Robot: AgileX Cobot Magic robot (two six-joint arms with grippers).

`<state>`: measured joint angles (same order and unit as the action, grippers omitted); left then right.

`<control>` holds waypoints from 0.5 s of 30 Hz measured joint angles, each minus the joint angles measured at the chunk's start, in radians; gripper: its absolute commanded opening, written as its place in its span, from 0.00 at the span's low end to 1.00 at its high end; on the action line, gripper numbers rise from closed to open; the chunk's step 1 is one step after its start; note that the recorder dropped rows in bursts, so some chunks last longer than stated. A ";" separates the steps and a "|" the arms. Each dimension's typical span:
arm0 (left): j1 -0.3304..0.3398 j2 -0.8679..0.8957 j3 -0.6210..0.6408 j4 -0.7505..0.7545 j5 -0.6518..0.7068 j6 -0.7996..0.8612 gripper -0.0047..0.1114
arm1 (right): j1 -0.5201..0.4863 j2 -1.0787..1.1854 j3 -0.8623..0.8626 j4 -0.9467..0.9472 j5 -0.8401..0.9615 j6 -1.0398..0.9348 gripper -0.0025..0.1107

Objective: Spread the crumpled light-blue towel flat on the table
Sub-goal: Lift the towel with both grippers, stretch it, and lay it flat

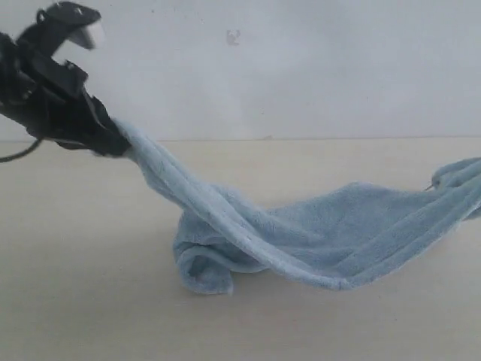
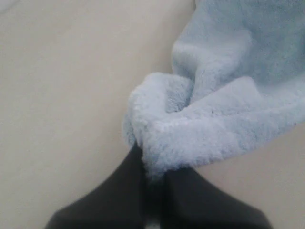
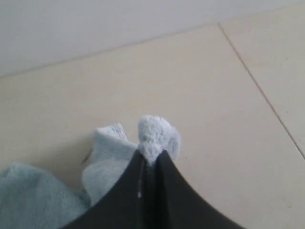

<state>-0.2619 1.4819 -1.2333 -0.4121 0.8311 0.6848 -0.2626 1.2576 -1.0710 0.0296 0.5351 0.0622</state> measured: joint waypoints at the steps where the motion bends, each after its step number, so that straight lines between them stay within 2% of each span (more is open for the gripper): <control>1: 0.000 -0.078 0.000 0.033 0.010 -0.045 0.07 | 0.000 -0.070 0.017 0.000 0.000 0.042 0.02; 4: 0.000 -0.251 0.000 0.139 0.047 -0.203 0.07 | 0.000 -0.175 0.060 0.024 0.005 0.142 0.02; 8: 0.000 -0.523 0.000 0.272 0.120 -0.348 0.07 | -0.001 -0.236 0.172 0.161 0.009 0.209 0.02; 15: 0.000 -0.759 0.000 0.348 0.251 -0.451 0.07 | -0.002 -0.510 0.183 0.153 0.064 0.220 0.02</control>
<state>-0.2619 0.7234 -1.2333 -0.0639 1.0824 0.2338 -0.2650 0.7476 -0.8876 0.1821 0.5996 0.2819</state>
